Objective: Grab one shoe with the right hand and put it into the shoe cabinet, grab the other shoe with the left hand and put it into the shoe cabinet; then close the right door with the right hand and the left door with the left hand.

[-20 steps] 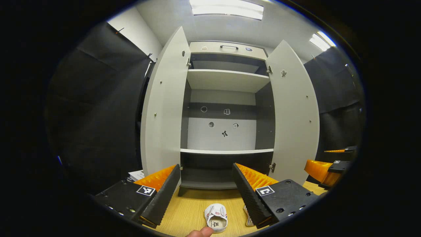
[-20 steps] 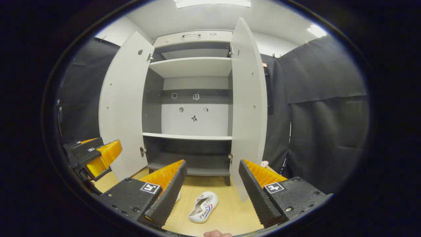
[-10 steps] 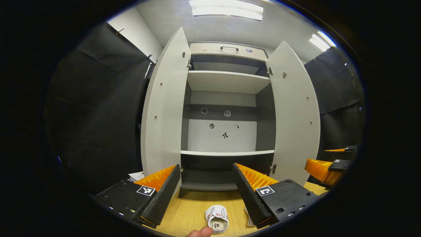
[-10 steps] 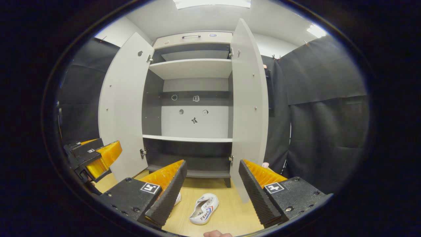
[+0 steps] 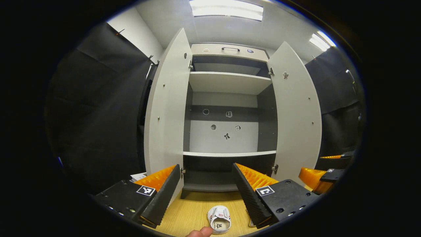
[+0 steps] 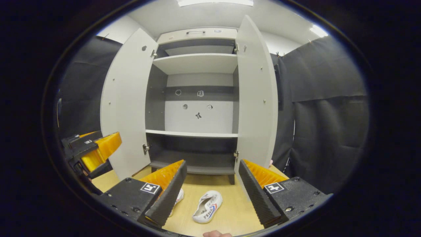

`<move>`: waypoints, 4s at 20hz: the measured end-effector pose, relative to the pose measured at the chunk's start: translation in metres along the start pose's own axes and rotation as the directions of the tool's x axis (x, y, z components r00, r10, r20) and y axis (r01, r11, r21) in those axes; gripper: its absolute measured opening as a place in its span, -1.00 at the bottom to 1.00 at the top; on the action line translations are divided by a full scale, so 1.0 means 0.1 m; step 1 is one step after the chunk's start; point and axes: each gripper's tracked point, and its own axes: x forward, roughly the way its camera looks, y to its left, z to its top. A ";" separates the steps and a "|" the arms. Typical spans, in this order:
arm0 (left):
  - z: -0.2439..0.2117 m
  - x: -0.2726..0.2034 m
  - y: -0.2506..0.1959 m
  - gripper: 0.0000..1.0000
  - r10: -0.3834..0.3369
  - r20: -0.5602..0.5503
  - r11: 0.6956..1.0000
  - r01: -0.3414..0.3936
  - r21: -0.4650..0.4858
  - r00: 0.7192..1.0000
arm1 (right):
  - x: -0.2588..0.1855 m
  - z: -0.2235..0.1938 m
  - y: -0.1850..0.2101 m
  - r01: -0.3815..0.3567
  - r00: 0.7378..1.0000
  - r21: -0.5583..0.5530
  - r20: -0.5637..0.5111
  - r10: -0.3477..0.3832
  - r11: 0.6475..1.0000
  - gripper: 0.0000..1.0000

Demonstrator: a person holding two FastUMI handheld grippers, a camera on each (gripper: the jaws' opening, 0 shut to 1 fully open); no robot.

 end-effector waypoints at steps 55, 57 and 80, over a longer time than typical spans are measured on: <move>-0.52 0.03 0.22 0.90 0.026 -0.091 1.000 -0.026 -0.002 0.996 | 1.19 -0.75 0.33 -0.117 0.979 -0.071 -0.177 0.103 0.991 -0.93; -0.53 0.03 0.20 0.90 0.022 -0.090 1.000 -0.022 -0.004 0.996 | 1.24 -0.25 0.42 -0.136 0.985 -0.077 -0.116 0.126 0.988 -0.94; -0.56 -0.05 0.13 0.90 0.013 -0.112 1.000 -0.011 0.012 0.994 | 4.16 0.98 0.61 -0.095 0.915 -0.211 -0.403 0.002 0.973 -0.93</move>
